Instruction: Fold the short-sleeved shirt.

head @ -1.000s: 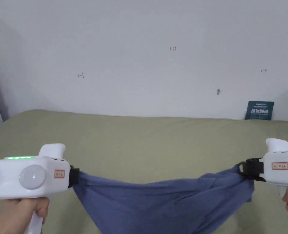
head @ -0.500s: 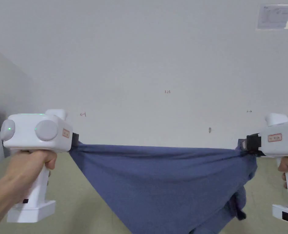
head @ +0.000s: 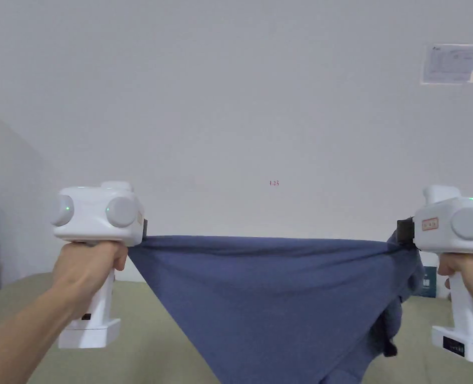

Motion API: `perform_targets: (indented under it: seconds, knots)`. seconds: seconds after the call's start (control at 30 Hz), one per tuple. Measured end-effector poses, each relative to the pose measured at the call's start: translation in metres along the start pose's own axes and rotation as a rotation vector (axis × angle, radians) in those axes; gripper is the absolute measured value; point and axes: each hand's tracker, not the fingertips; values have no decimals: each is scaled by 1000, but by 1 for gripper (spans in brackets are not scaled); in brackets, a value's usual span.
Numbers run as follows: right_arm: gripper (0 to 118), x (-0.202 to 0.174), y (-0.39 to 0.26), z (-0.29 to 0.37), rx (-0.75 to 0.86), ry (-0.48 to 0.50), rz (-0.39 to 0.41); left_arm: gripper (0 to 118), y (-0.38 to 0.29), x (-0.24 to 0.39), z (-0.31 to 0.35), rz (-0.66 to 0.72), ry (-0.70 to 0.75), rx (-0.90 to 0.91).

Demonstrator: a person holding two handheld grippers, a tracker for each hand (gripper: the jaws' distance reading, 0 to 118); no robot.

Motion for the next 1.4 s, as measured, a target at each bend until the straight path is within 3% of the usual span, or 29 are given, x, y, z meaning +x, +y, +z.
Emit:
perform_targets:
  seconds: [0.57, 0.73, 0.8, 0.9, 0.97, 1.1, 1.3, 1.4]
  knots:
    - [16, -23, 52, -161, 24, -18, 18, 7, 65, 21, -136, -28, 99, 64]
    - [16, -29, 21, -194, 10, -12, 45, 7, 36, 18, -165, -57, 111, 51]
    - [16, -26, -8, -207, -46, -4, 3, 7, 14, 16, -178, -64, 105, 1]
    - [16, -24, -61, -218, -139, 5, 29, 7, -27, 14, -189, -50, 85, -57]
    - [16, -21, -98, -216, -201, -1, 47, 7, -59, 11, -194, -50, 72, -105]
    - [16, -5, -164, -187, -256, 23, -26, 7, -122, 3, -189, -55, 38, -211]
    - [16, 15, -250, -114, -357, 13, -10, 7, -211, 0, -136, -125, -11, -266]
    - [16, 25, -287, -71, -372, 5, -41, 7, -248, -6, -101, -118, -43, -308]
